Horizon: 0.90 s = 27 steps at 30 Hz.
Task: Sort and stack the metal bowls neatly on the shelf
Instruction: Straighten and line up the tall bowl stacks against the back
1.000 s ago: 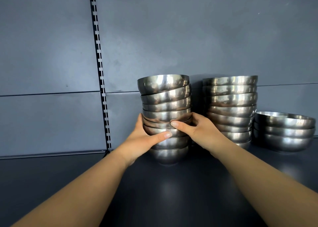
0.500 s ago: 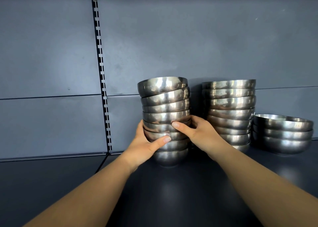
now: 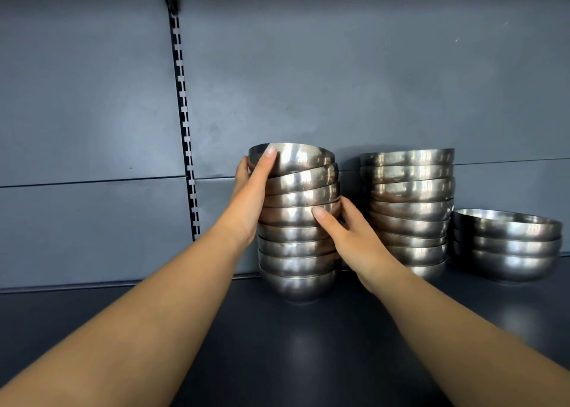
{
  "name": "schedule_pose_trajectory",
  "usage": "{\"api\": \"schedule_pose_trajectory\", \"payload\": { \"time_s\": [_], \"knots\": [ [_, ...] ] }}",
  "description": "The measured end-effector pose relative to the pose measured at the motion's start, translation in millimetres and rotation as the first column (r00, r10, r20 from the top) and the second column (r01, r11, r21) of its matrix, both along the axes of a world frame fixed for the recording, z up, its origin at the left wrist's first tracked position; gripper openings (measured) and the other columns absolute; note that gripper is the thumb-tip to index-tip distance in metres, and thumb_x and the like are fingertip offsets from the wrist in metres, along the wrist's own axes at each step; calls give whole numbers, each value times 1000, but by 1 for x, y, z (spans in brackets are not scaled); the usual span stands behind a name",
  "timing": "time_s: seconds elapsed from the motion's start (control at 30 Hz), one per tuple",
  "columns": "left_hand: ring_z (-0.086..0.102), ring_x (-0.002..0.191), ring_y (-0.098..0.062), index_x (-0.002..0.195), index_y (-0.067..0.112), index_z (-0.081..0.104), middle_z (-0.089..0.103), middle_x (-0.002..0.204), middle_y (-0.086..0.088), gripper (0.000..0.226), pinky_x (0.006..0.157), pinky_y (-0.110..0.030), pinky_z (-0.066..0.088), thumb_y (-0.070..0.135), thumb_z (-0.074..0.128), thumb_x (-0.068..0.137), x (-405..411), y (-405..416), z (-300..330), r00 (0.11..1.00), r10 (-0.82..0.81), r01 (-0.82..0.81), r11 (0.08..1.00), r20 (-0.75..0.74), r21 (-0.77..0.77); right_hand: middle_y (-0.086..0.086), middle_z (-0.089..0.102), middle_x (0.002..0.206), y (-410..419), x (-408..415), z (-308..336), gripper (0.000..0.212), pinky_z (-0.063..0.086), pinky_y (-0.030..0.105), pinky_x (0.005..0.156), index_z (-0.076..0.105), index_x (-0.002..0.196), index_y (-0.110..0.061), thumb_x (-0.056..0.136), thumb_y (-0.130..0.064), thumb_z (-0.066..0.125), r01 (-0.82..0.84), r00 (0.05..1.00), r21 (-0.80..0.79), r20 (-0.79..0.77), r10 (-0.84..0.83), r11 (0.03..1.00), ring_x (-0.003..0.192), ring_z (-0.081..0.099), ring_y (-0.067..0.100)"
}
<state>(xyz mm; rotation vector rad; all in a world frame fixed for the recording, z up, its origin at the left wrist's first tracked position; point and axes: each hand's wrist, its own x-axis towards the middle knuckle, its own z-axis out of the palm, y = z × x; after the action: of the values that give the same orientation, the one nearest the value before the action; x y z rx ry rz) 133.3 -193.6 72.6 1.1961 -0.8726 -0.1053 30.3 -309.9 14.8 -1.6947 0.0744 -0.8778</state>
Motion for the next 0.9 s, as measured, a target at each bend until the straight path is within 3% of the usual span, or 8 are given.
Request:
{"api": "schedule_pose_trajectory", "payload": {
  "time_s": [0.1,0.2,0.33,0.43,0.5,0.63,0.77,0.9],
  "knots": [
    [58,100,-5,117,39,36,58,116,10,61,84,-27,46,66,61,68,2,-5,2,997,67,-66,998,-28,19,-13,67,107,-1,1,1,35,50,30,90,57,110,-34,77,-43,64,1,1000,16,20,-2,1000,100,62,4],
    [48,91,8,129,35,25,48,106,21,75,70,-13,38,67,54,68,-4,-8,-12,991,135,-135,990,11,32,-16,65,108,-1,2,-1,35,49,26,87,56,110,-35,77,-43,65,6,999,24,31,-7,1000,102,61,3],
    [50,101,-5,124,30,25,47,118,12,64,90,-24,38,63,50,74,-3,-10,-18,983,182,-183,981,25,67,-17,59,118,1,1,1,35,46,26,90,49,104,-45,74,-44,67,27,999,36,18,-28,999,104,57,1],
    [50,114,-16,114,31,26,51,123,3,48,104,-35,38,54,52,80,-1,-9,-13,978,204,-208,975,51,83,-22,44,122,-1,-3,6,80,39,32,103,20,138,-47,73,-47,67,63,998,-34,-17,-63,997,117,47,5],
    [52,111,-16,112,29,28,55,107,8,44,103,-34,39,50,53,83,0,-7,-9,975,210,-215,974,72,67,-25,41,122,-1,-5,9,85,35,30,105,6,140,-52,76,-50,63,60,997,-121,-50,-66,991,121,43,3],
    [54,106,-15,111,27,31,55,97,10,40,97,-30,41,47,53,84,4,-7,-5,976,200,-204,978,81,48,-22,44,130,-2,-3,8,83,35,21,97,11,140,-50,75,-52,63,100,993,-150,-44,-108,984,120,44,2],
    [53,111,-15,121,28,29,55,113,2,50,99,-30,40,51,52,83,1,-5,-2,981,174,-180,981,84,72,-19,45,116,0,-5,10,78,38,16,78,19,136,-48,73,-51,65,132,989,-133,-40,-139,982,99,49,-1],
    [53,111,-15,119,32,29,55,110,8,51,96,-29,40,56,51,81,-1,-4,2,986,156,-161,983,64,83,-11,46,129,2,-6,11,77,41,25,90,18,137,-47,75,-50,64,133,989,-139,-48,-141,981,112,50,9]
  ]
}}
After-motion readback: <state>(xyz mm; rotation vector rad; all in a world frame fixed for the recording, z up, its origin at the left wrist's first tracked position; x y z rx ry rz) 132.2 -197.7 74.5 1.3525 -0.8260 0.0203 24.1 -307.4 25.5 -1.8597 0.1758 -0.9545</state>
